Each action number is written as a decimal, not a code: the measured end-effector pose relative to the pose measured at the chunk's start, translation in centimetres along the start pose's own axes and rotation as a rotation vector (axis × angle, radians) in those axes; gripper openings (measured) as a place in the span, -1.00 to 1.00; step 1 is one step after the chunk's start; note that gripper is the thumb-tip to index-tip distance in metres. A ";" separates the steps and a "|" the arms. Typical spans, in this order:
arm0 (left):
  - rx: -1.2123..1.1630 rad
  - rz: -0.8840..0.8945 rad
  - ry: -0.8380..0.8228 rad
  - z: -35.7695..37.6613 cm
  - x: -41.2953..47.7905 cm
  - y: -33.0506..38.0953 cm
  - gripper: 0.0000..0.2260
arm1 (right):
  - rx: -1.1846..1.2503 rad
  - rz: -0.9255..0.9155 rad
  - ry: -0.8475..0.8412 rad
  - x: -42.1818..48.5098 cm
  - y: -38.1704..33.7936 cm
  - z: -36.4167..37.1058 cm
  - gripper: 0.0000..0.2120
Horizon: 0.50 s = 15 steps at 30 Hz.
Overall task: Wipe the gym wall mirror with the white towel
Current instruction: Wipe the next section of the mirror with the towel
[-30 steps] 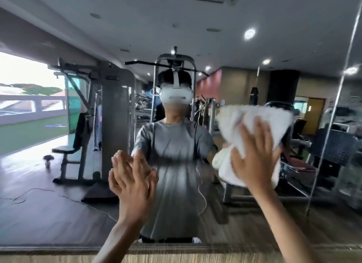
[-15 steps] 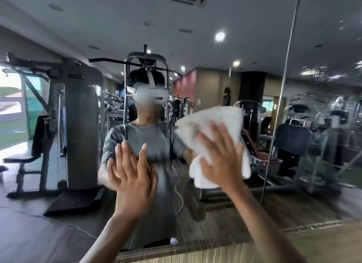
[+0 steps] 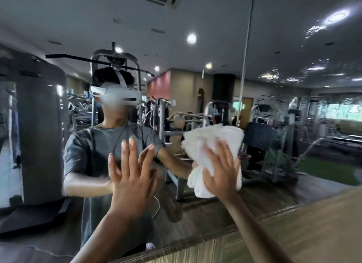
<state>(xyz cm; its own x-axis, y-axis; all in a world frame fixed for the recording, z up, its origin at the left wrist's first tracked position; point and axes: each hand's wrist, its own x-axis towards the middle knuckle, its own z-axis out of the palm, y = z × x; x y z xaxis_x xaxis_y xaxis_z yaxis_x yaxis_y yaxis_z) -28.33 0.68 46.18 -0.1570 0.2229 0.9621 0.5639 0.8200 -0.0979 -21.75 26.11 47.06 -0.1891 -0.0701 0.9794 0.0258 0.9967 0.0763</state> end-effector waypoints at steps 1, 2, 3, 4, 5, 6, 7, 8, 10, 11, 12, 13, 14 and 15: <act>0.005 0.008 -0.003 0.1 0.0 0.0 -0.39 | 0.022 0.168 0.021 0.3 1.0 -0.4 -0.42; 0.015 0.014 -0.008 0.1 0.0 0.0 -0.38 | 0.035 0.309 0.035 1.6 1.6 -0.5 -0.42; 0.020 0.017 -0.014 0.2 0.1 0.1 -0.37 | 0.037 0.414 0.053 3.7 1.8 -0.7 -0.42; 0.020 0.014 -0.021 0.2 0.1 0.2 -0.37 | 0.049 0.493 0.071 6.5 1.7 -1.0 -0.41; 0.022 0.011 -0.029 0.3 0.1 0.2 -0.37 | 0.064 0.545 0.087 9.5 1.2 -1.3 -0.39; 0.028 0.008 -0.036 0.4 0.1 0.3 -0.37 | 0.078 0.561 0.098 12.4 0.4 -1.6 -0.38; 0.037 0.008 -0.042 0.4 0.1 0.3 -0.37 | 0.079 0.534 0.102 14.9 -0.5 -1.8 -0.37; 0.042 0.009 -0.052 0.3 0.1 0.3 -0.37 | 0.066 0.469 0.095 16.6 -1.6 -1.8 -0.38; 0.041 0.009 -0.066 0.2 -0.1 0.1 -0.37 | 0.009 0.271 0.097 17.3 -3.9 -1.3 -0.40; 0.043 0.008 -0.073 0.1 -0.3 0.1 -0.38 | -0.011 0.180 0.095 16.4 -4.9 -0.9 -0.40; 0.044 0.010 -0.084 -0.1 -0.7 0.1 -0.38 | -0.017 0.106 0.082 14.4 -5.8 -0.4 -0.39; 0.041 0.016 -0.090 -0.1 -1.3 0.1 -0.39 | -0.015 0.042 0.055 11.4 -6.3 0.1 -0.38; 0.039 0.025 -0.091 -0.2 -2.0 0.0 -0.40 | -0.016 -0.013 0.018 7.7 -6.6 0.5 -0.36; 0.038 0.036 -0.088 -0.2 -2.7 -0.2 -0.40 | -0.030 -0.075 -0.020 3.6 -6.5 0.9 -0.35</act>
<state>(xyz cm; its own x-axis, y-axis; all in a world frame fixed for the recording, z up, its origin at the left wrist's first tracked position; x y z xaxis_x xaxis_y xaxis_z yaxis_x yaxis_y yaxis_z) -27.86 -0.26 43.65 -0.2082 0.2967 0.9320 0.5398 0.8295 -0.1435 -23.43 19.41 49.90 -0.2108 -0.1437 0.9669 0.0401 0.9870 0.1554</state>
